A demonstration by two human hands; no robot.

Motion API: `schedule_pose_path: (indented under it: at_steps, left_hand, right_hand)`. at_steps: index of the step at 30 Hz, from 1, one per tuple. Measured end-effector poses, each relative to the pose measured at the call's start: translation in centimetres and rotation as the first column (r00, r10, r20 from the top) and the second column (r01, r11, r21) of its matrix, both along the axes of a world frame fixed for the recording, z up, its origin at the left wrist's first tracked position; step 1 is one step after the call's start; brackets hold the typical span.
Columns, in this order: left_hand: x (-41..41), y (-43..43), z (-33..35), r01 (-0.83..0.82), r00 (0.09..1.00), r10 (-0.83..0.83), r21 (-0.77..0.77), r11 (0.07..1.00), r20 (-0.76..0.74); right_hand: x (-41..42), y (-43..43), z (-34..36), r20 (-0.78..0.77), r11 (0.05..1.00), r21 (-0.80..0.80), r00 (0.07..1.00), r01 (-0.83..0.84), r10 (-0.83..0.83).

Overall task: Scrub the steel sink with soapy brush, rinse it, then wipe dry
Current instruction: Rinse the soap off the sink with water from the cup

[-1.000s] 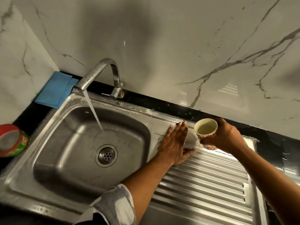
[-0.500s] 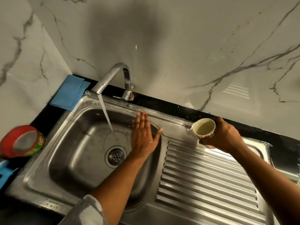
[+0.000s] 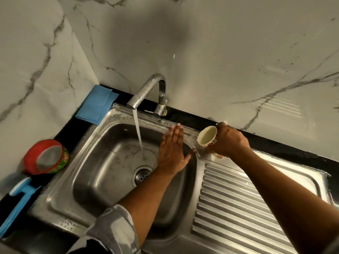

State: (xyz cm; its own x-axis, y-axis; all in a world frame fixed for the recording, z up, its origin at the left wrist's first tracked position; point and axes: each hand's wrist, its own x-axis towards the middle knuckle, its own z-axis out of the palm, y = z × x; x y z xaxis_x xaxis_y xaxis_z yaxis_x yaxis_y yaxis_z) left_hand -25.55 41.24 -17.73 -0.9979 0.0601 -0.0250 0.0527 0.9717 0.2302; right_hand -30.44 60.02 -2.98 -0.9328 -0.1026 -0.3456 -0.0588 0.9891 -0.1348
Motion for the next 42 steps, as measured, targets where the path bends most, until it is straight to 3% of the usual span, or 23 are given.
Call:
schedule_pose_path:
  at_steps: [3, 5, 10, 18, 23, 27, 31, 35, 42]
  left_hand:
    - [-0.3, -2.9, 0.4, -0.181, 0.982, 0.181, 0.002, 0.983, 0.047]
    - [-0.2, -3.4, 1.0, -0.207, 0.978, 0.206, 0.033, 0.978, 0.043]
    - [0.1, -1.0, 1.4, 0.125, 0.991, -0.119, 0.130, 0.984, -0.054]
    - [-0.4, -7.5, 0.5, -0.178, 0.984, 0.176, 0.143, 0.973, 0.027]
    - [1.0, -10.8, -0.5, -0.210, 0.977, 0.211, 0.105, 0.972, 0.003]
    - [3.7, -12.1, -1.1, -0.104, 0.994, 0.108, 0.099, 0.990, -0.032]
    - [5.8, -14.6, -2.3, 0.038, 0.997, -0.033, 0.065, 0.997, -0.077]
    - [4.5, -16.8, -1.8, 0.134, 0.991, -0.133, 0.017, 0.991, -0.030]
    - [-0.6, -16.1, -0.2, 0.338, 0.928, -0.349, -0.102, 0.936, -0.132]
  right_hand:
    - [0.3, -1.9, -0.5, -0.016, 0.999, -0.053, 1.000, 0.014, -0.015]
    - [0.5, -2.4, -0.7, -0.023, 0.996, -0.087, 0.999, 0.025, -0.027]
    - [0.7, -3.3, -0.2, -0.025, 0.998, -0.036, 0.999, 0.045, -0.046]
    - [-0.7, -9.6, 0.5, -0.047, 0.999, 0.045, 0.999, -0.015, 0.017]
    - [0.1, -11.3, -0.3, -0.038, 0.994, -0.081, 0.996, 0.079, -0.082]
    - [2.1, -9.8, -0.9, -0.041, 0.961, -0.232, 0.986, 0.148, -0.161]
    - [3.6, -8.0, -1.1, -0.062, 0.950, -0.256, 0.977, 0.182, -0.203]
    - [3.2, -7.6, -0.6, -0.069, 0.980, -0.122, 0.983, 0.159, -0.168]
    - [-0.2, -12.8, 0.3, -0.115, 0.987, 0.133, 0.991, 0.088, -0.073]
